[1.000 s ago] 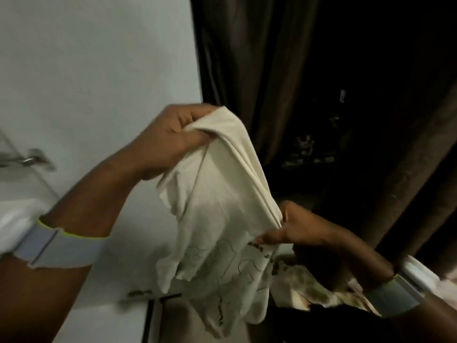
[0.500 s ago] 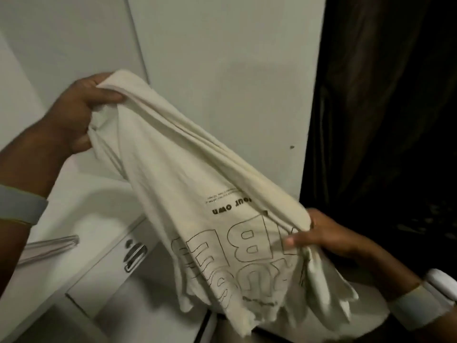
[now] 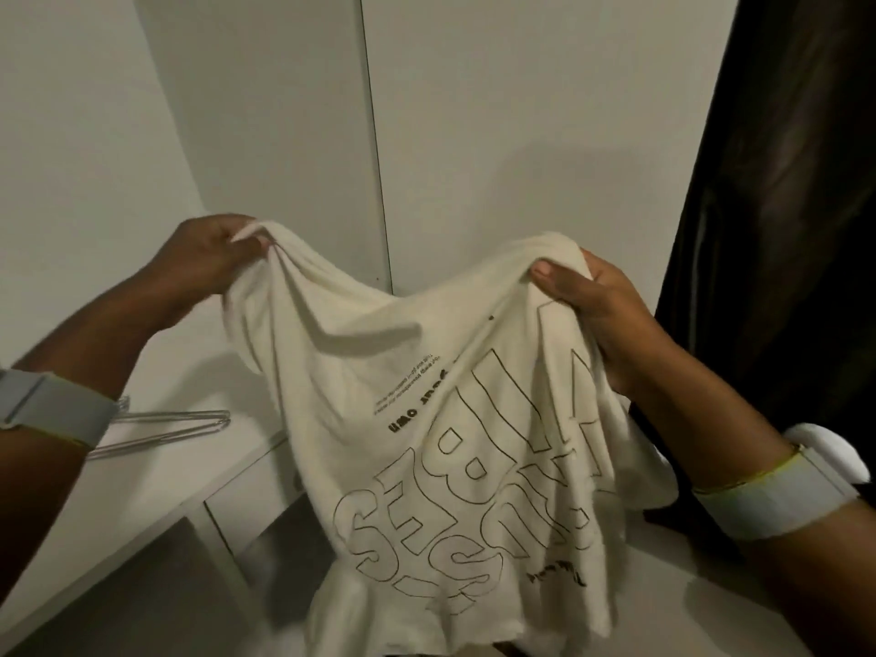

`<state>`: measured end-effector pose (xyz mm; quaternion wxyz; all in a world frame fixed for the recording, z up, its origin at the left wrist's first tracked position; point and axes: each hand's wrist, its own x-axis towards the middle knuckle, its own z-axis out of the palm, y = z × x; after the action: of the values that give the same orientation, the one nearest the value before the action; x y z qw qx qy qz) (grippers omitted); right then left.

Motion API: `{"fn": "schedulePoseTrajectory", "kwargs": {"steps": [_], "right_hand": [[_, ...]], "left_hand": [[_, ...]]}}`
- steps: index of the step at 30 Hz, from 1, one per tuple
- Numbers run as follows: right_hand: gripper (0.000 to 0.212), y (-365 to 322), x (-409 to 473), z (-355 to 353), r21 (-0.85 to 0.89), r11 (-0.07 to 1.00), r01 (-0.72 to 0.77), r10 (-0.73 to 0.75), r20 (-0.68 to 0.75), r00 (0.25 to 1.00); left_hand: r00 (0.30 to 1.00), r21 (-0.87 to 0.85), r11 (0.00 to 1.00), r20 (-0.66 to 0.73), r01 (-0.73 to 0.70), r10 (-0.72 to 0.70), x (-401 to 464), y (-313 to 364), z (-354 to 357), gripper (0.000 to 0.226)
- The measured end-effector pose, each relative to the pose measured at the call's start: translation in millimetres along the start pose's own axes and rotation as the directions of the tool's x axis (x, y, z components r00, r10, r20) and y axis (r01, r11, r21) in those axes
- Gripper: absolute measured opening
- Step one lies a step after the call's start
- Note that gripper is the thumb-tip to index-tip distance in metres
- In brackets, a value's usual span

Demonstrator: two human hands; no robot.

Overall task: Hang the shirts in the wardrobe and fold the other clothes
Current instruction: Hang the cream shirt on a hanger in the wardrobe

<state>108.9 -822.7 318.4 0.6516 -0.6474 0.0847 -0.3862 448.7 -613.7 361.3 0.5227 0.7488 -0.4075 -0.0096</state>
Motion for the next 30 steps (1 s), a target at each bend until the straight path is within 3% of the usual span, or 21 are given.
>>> {"fn": "schedulePoseTrajectory", "kwargs": {"steps": [1,4,6,8,10,12,15,18,21,24,25,26,28,29,30], "right_hand": [[0.027,-1,4,10,0.03,0.999,-0.022,0.022,-0.001,1.0],[0.022,-1,15,40,0.151,0.981,-0.122,0.126,-0.019,0.992],[0.016,2,23,54,0.17,0.975,-0.144,0.155,-0.054,0.986],[0.014,8,30,64,0.171,0.973,-0.153,0.174,-0.113,0.978],[0.016,13,34,70,0.217,0.961,-0.169,0.207,-0.164,0.964],[0.018,16,35,72,0.277,0.944,-0.181,0.242,-0.204,0.949],[0.014,14,31,72,0.364,0.917,-0.163,0.261,-0.237,0.936],[0.015,11,27,67,0.405,0.905,-0.13,0.257,-0.278,0.925],[0.019,10,26,64,0.446,0.887,-0.123,0.277,-0.298,0.913],[0.021,8,27,56,0.461,0.884,-0.083,0.259,-0.335,0.906],[0.019,8,27,53,0.44,0.895,-0.077,0.244,-0.337,0.909],[0.015,9,28,49,0.386,0.917,-0.099,0.235,-0.324,0.916],[0.017,19,28,36,0.111,0.962,-0.248,0.267,-0.215,0.939],[0.025,31,27,26,-0.126,0.933,-0.337,0.32,-0.134,0.938],[0.034,44,26,17,-0.372,0.843,-0.388,0.393,-0.065,0.917]], "left_hand": [[0.998,0.083,0.996,0.063,-0.023,0.018,-4,0,7,0.011],[0.978,0.359,0.931,0.207,-0.062,-0.014,-25,-10,31,0.053],[0.974,0.298,0.95,0.226,-0.087,0.019,-50,-12,50,0.036],[0.94,0.116,0.993,0.342,-0.016,-0.024,-83,-22,70,0.019],[0.834,-0.016,0.99,0.541,0.141,-0.11,-121,-30,89,0.052],[0.699,-0.008,0.954,0.682,0.301,-0.215,-155,-54,113,0.085],[0.59,0.012,0.896,0.749,0.444,-0.302,-204,-98,141,0.096],[0.628,0.014,0.944,0.743,0.331,-0.231,-238,-109,158,0.106],[0.806,0.042,0.986,0.57,0.164,-0.159,-238,-107,170,0.073],[0.876,-0.039,0.985,0.464,0.17,-0.133,-228,-108,169,0.055],[0.891,-0.07,0.978,0.429,0.197,-0.149,-223,-106,163,0.035],[0.902,-0.094,0.964,0.385,0.248,-0.194,-215,-110,155,0.013],[0.933,-0.163,0.943,0.266,0.291,-0.242,-197,-97,140,0.016],[0.944,-0.177,0.941,0.213,0.29,-0.251,-187,-82,134,0.018],[0.951,-0.178,0.945,0.191,0.276,-0.242,-178,-78,130,0.036]]}}
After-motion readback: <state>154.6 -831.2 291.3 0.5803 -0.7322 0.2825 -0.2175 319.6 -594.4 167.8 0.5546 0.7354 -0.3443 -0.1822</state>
